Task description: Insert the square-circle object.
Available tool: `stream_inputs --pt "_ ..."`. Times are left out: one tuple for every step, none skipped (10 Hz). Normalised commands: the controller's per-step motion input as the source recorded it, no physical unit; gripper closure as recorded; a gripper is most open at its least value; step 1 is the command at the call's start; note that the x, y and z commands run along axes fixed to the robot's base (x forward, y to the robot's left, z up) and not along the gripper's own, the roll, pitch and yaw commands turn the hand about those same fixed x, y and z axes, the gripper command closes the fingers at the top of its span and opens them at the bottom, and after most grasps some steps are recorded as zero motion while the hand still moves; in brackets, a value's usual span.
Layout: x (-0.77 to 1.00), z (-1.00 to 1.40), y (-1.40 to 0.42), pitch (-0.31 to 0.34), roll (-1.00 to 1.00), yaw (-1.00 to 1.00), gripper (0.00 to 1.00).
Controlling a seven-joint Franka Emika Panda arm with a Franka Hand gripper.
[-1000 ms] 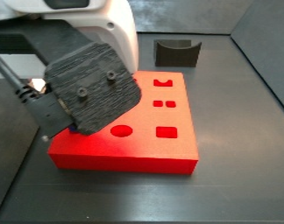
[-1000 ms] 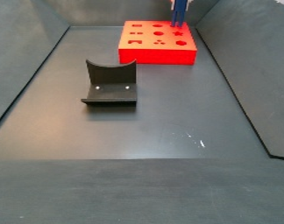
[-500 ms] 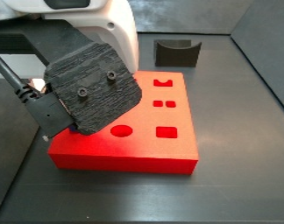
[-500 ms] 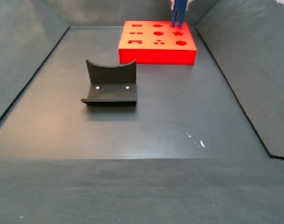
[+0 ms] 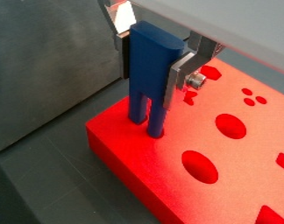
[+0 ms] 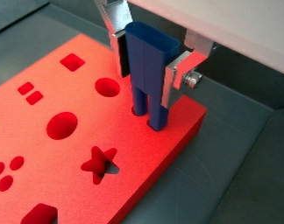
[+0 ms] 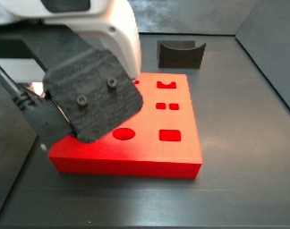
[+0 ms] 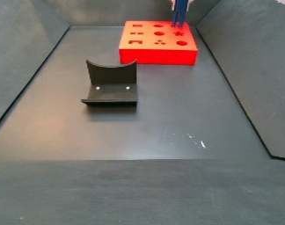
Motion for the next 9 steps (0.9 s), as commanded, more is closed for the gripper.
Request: stream_inputs --pt "0.09 -0.7 0.0 0.0 0.15 0.0 1.0" --pt "0.1 -0.76 0.04 0.004 0.08 0.0 1.0" --pt "0.15 -0.93 0.21 0.13 0.0 0.0 1.0" --pt "0.21 -0.91 0.12 0.173 0.0 0.0 1.0" --pt "0.23 -0.9 0.09 0.179 0.0 0.0 1.0" --pt "0.25 -0.92 0.08 0.169 0.0 0.0 1.0" --pt "0.26 -0.93 0.09 0.161 0.0 0.0 1.0" --pt "0.25 -0.94 0.06 0.15 0.01 0.0 1.0" --pt "0.23 -0.54 0.0 0.094 0.01 0.0 1.0"
